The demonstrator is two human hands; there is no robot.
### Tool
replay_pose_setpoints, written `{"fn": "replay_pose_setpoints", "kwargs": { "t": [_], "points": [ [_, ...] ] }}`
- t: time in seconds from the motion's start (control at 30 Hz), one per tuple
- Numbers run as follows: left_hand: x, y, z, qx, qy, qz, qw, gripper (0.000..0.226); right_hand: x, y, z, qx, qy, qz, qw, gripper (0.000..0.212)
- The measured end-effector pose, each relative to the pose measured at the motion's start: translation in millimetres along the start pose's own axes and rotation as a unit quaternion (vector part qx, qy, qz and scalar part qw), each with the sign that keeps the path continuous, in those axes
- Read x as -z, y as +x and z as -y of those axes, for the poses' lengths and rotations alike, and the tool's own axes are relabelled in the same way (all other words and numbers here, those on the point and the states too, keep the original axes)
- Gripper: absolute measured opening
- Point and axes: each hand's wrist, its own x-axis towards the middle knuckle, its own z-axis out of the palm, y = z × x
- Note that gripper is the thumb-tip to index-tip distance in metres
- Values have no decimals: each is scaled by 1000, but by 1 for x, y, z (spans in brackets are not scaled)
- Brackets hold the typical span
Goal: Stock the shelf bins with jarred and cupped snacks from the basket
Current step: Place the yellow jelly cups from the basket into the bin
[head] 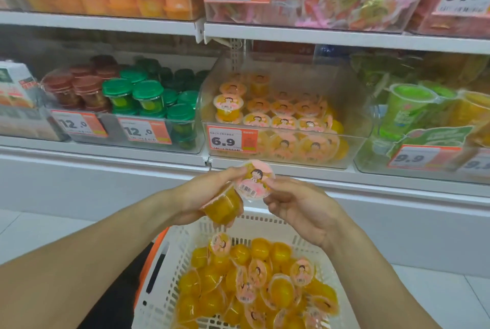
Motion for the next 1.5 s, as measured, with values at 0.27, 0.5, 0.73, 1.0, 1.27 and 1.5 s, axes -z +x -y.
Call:
{"fn": "replay_pose_setpoints", "kwargs": {
  "t": [0.27, 0.5, 0.73, 1.0, 1.27, 1.5],
  "points": [
    [-14, 17, -22, -124, -90, -33, 988, 41, -20, -10, 33, 156, -168, -133, 964, 25],
    [3, 29, -41, -85, -146, -76, 983, 53, -33, 45, 106, 243, -272, -171, 915, 14],
    [4, 38, -35, -49, -141, -36, 988, 36, -25, 166, 150, 89, -356, -248, 897, 11],
    [6, 45, -26, -8, -165, -5, 986, 25, -20, 204, 148, 67, -291, -209, 931, 15],
    [8, 55, -18, -25, -156, -61, 986, 22, -25, 206, 144, 82, -277, -201, 936, 14],
    [10, 53, -19, -53, -179, -102, 977, 22, -22, 187, 150, 155, -385, -251, 875, 30]
  ]
}}
